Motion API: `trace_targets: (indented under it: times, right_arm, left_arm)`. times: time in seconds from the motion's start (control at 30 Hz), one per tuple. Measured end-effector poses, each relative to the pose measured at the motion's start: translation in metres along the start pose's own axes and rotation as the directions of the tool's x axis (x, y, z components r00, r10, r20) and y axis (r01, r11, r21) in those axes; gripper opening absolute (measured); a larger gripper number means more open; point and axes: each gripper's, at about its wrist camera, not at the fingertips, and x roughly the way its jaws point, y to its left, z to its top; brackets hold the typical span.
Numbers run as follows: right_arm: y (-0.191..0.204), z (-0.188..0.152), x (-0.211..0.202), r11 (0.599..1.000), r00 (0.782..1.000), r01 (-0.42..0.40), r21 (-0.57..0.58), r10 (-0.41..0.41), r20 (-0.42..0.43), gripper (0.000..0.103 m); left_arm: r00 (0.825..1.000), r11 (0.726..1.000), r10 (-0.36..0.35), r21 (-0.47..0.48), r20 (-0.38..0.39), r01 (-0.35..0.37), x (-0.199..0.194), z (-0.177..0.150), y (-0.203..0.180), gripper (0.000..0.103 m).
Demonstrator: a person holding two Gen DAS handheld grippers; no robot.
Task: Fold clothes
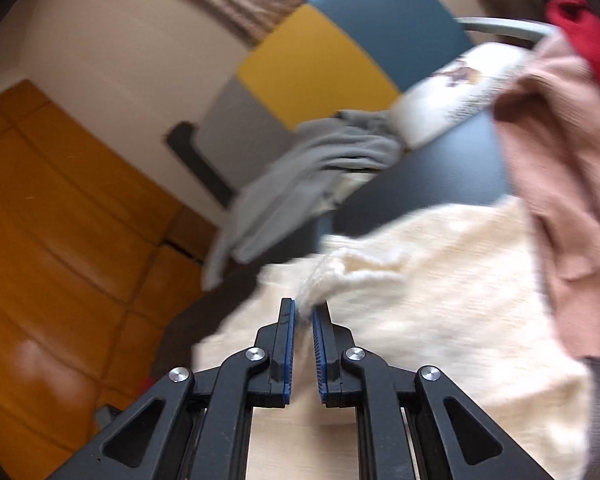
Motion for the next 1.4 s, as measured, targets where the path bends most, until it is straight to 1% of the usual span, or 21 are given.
trace_targets:
  times: [0.1,0.17,0.2,0.23,0.27,0.33,0.43,0.5,0.57,0.6,0.63,0.67,0.73,0.8,0.87,0.97,1.1,1.17,1.27,1.33,1.4]
  right_arm:
    - [-0.035,-0.013,0.009,0.996,0.998,0.040,0.077,-0.036,-0.047,0.012]
    - [-0.052,-0.020,0.011,0.986,0.998,-0.038,0.161,0.047,-0.049,0.013]
    - [-0.058,-0.023,0.012,0.977,0.995,-0.084,0.196,0.094,-0.040,0.021]
    - [-0.059,-0.025,0.012,0.970,0.992,-0.117,0.212,0.125,-0.027,0.036]
    - [-0.059,-0.024,0.013,0.967,0.989,-0.139,0.215,0.146,-0.018,0.045]
    - [-0.053,-0.020,0.015,0.964,0.986,-0.160,0.214,0.166,-0.008,0.062]
    - [-0.043,-0.013,0.023,0.971,0.990,-0.133,0.198,0.138,-0.008,0.070]
    - [-0.039,-0.010,0.032,0.978,0.995,-0.088,0.188,0.094,-0.021,0.070]
    - [-0.039,-0.008,0.040,0.984,0.999,-0.029,0.174,0.035,-0.033,0.057]
    - [-0.039,-0.006,0.043,0.986,0.999,0.001,0.168,0.007,-0.045,0.029]
    - [-0.038,-0.004,0.047,0.987,0.998,0.020,0.160,-0.009,-0.066,0.008]
    - [-0.034,-0.002,0.049,0.991,0.996,0.036,0.132,-0.025,-0.086,0.008]
    - [-0.009,0.005,0.042,0.996,0.992,0.090,-0.023,-0.092,-0.083,0.008]
    - [0.016,0.011,0.024,0.980,0.991,0.116,-0.161,-0.124,-0.041,0.008]
    - [0.028,0.014,0.003,0.963,0.990,0.143,-0.227,-0.144,0.015,0.008]
    - [0.011,0.011,-0.011,0.965,0.984,0.176,-0.196,-0.176,0.022,0.008]
    - [-0.031,-0.003,-0.001,0.981,0.981,0.181,-0.075,-0.185,-0.052,0.008]
    - [-0.045,-0.010,0.003,0.983,0.981,0.178,-0.034,-0.180,-0.069,0.008]
    - [-0.053,-0.014,0.001,0.988,0.987,0.155,0.012,-0.154,-0.047,0.009]
    - [-0.053,-0.014,-0.002,0.989,0.989,0.149,0.022,-0.148,-0.027,0.009]
    - [-0.059,-0.016,-0.001,0.988,0.988,0.148,0.044,-0.146,-0.042,0.013]
  left_arm:
    - [0.999,0.999,-0.034,-0.030,0.013,0.034,-0.010,-0.001,0.006,0.065]
    - [0.997,0.996,-0.070,-0.049,0.022,0.071,-0.014,0.002,0.007,0.067]
    - [0.994,0.990,-0.108,-0.088,0.028,0.110,-0.014,0.005,0.009,0.067]
    - [0.989,0.981,-0.146,-0.126,0.035,0.150,-0.015,0.008,0.011,0.067]
    - [0.983,0.970,-0.178,-0.161,0.043,0.183,-0.014,0.011,0.013,0.068]
    - [0.980,0.959,-0.193,-0.202,0.044,0.198,-0.009,0.015,0.016,0.068]
    - [0.991,0.960,-0.135,-0.247,0.017,0.135,0.002,0.017,0.022,0.068]
    - [0.991,0.954,-0.131,-0.271,0.020,0.131,0.006,0.021,0.021,0.068]
    - [0.994,0.959,-0.109,-0.261,0.004,0.106,0.008,0.023,0.018,0.066]
    - [0.996,0.967,-0.087,-0.242,-0.003,0.084,0.007,0.025,0.015,0.065]
    - [0.998,0.973,-0.065,-0.222,-0.009,0.061,0.007,0.027,0.012,0.061]
    - [0.999,0.980,-0.043,-0.195,-0.006,0.041,0.005,0.029,0.008,0.055]
    - [0.999,0.992,-0.031,-0.120,0.031,0.035,-0.007,0.033,0.000,0.048]
    - [0.998,0.999,-0.020,-0.045,0.051,0.022,-0.014,0.035,-0.009,0.046]
    - [0.999,0.999,-0.034,0.006,0.034,0.034,-0.014,0.030,-0.015,0.047]
    - [0.999,0.999,-0.052,0.006,-0.011,0.052,-0.005,0.020,-0.012,0.052]
    - [0.999,0.994,-0.053,-0.099,0.000,0.053,-0.006,0.007,0.012,0.052]
    - [1.000,0.993,-0.002,-0.114,0.031,0.005,-0.013,0.008,0.017,0.045]
    - [0.998,0.993,0.031,-0.112,0.050,-0.025,-0.023,0.012,0.022,0.043]
    - [0.990,0.989,0.124,-0.087,0.069,-0.118,-0.030,0.012,0.023,0.041]
    - [0.989,0.983,0.142,-0.118,0.035,-0.137,-0.034,0.010,0.032,0.041]
